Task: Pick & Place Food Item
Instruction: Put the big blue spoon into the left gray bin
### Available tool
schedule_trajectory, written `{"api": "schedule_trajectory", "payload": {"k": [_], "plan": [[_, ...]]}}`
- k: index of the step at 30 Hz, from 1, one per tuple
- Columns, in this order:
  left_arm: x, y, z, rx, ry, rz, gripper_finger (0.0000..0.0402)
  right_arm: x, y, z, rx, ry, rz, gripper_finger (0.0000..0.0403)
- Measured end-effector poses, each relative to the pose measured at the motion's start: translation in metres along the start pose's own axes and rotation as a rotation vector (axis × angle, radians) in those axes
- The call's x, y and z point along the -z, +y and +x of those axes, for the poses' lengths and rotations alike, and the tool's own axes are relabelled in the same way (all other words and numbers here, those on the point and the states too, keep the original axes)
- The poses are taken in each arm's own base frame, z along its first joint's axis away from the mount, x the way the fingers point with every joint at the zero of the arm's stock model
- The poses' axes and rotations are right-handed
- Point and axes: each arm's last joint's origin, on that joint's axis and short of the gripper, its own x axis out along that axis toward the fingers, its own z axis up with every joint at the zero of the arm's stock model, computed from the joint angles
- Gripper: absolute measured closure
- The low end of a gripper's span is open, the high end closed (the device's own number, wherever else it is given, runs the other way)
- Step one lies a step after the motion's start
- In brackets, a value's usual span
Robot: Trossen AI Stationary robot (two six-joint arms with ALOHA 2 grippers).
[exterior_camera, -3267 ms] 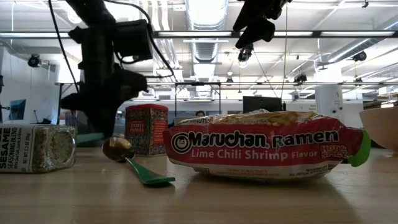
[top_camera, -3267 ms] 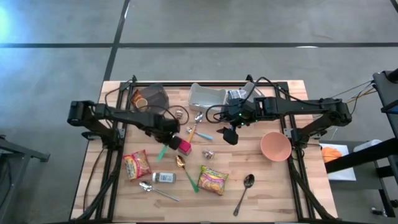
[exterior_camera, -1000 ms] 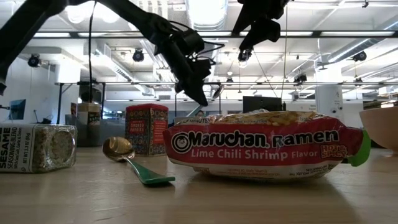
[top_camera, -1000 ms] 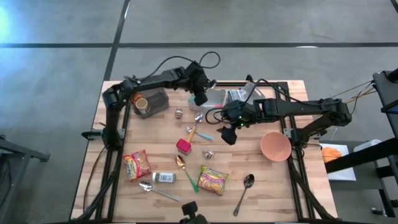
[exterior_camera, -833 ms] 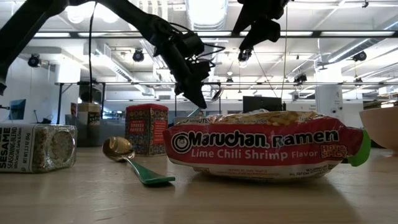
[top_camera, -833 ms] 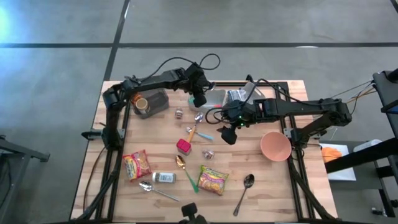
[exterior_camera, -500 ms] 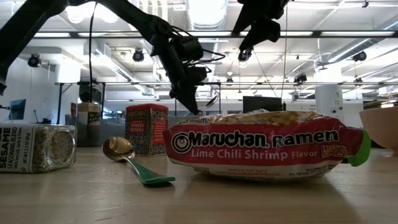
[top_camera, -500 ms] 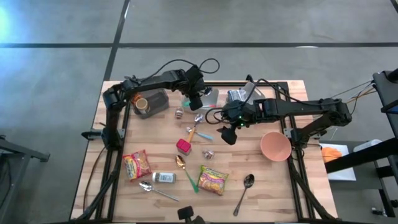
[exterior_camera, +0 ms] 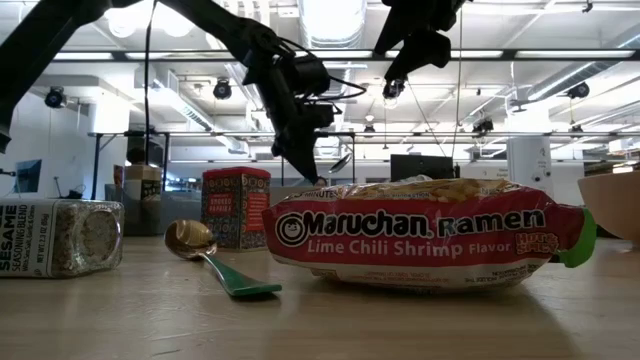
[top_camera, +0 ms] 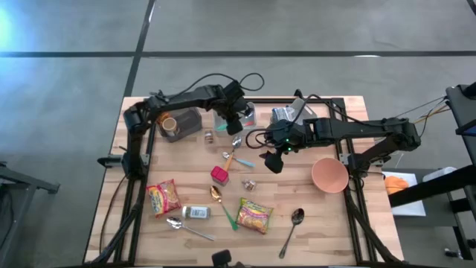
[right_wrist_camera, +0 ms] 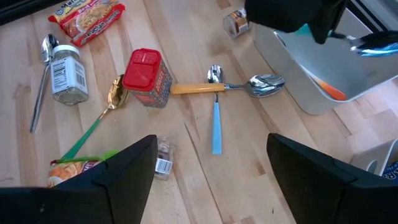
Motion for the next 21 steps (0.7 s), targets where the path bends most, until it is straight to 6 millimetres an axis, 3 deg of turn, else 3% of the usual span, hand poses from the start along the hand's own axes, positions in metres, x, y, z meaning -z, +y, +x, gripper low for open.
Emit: {"api": "schedule_trajectory", "payload": {"k": [8,14,21], "plan": [[-0.009,0.004,-0.024,-0.014,-0.069,-0.095,0.0382,-0.002,-0.002,0.000,0.058,-0.039,0.043,0.0101],[-0.017,0.000,-0.062,0.015,-0.201,-0.153,0.0382,-0.012,-0.001,-0.005,0.100,-0.174,0.054,0.0101],[-0.027,-0.006,-0.111,0.164,-0.427,-0.213,0.0382,-0.034,0.004,-0.015,0.101,-0.423,0.000,0.0101]]}}
